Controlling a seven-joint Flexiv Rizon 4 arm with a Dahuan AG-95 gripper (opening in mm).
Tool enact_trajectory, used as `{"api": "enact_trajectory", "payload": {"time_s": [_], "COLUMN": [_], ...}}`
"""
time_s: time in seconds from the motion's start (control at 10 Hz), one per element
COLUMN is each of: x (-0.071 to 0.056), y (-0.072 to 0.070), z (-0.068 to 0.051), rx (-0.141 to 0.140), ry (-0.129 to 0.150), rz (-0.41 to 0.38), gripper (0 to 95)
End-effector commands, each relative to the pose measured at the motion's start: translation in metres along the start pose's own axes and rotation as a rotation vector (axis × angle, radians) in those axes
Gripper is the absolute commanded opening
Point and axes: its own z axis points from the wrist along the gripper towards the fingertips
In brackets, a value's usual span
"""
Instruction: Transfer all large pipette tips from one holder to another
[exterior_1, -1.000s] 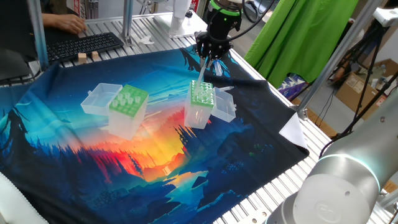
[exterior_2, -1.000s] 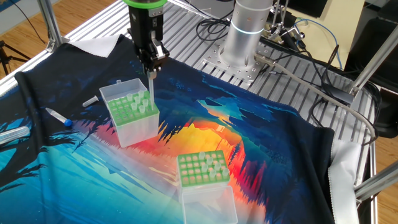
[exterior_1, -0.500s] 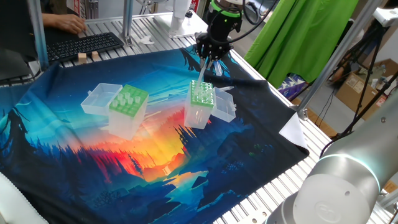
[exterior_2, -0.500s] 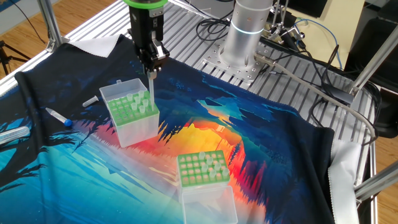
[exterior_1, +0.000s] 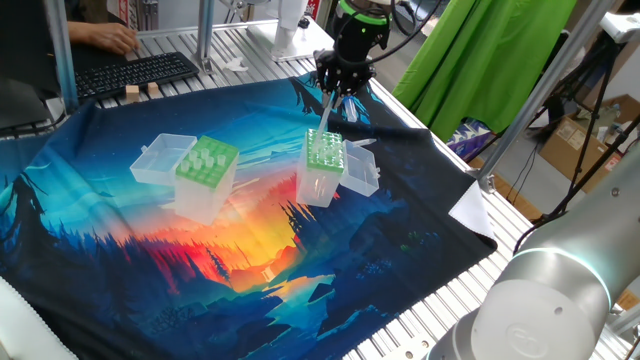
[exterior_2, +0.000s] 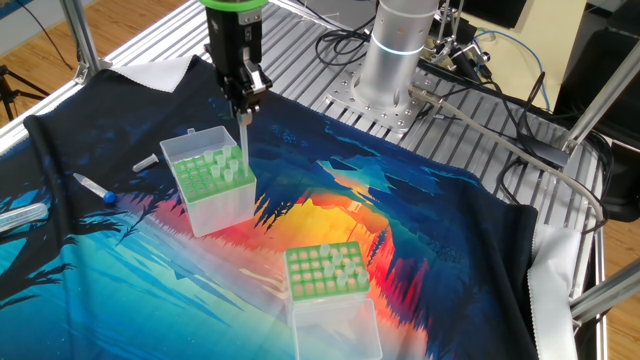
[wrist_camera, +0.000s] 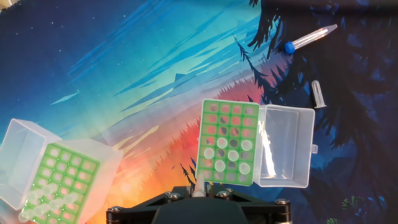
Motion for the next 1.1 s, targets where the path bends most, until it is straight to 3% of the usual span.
{"api": "enact_trajectory", "payload": {"time_s": [0.1,0.8,1.1], "x": [0.002,0.002,0.003], "y": [-0.001,-0.005,-0.005], "z": [0.000,0.007,-0.003], "rx": [-0.002,-0.017,-0.004], "ry": [-0.002,-0.006,0.011], "rz": [-0.003,0.002,0.011], "gripper": [0.0,0.0,0.0]}}
